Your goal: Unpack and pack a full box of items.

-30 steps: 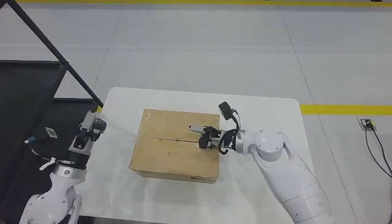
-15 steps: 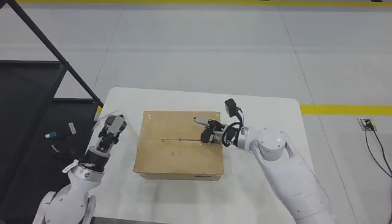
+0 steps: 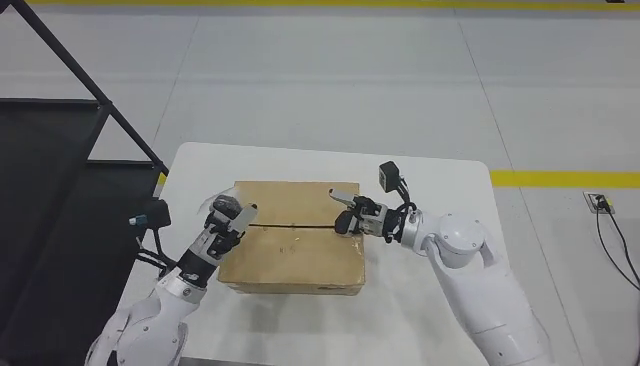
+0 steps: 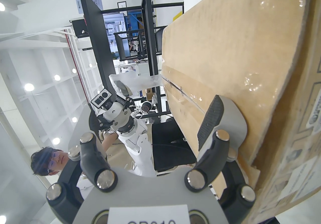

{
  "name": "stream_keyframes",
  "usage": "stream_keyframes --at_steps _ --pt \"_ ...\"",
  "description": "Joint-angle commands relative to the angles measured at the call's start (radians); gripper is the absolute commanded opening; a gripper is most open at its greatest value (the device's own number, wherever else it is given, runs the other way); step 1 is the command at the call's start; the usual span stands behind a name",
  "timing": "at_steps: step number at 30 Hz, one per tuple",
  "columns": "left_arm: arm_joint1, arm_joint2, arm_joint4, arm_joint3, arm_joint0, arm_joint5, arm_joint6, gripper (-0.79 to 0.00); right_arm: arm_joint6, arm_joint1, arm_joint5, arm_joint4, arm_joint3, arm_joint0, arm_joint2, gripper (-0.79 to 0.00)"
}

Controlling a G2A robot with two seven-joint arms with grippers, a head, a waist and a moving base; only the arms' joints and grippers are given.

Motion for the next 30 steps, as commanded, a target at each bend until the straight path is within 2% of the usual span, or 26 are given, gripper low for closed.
stream_keyframes --at_steps 1,13,30 --pt "-0.001 0.015 0.021 0.004 -0.007 0.004 -0.007 0.000 -0.002 0.004 0.002 0.000 -0.011 -0.010 0.007 0.000" --pt "-0.013 0.103 0.128 0.061 -0.072 0.056 -0.003 0.000 -0.005 0.025 0.021 -0.016 -0.057 -0.055 0.031 0.000" --pt "-0.036 0.237 0.241 0.122 -0.159 0.102 -0.002 0.000 -0.034 0.058 0.001 0.012 -0.141 -0.173 0.107 0.000"
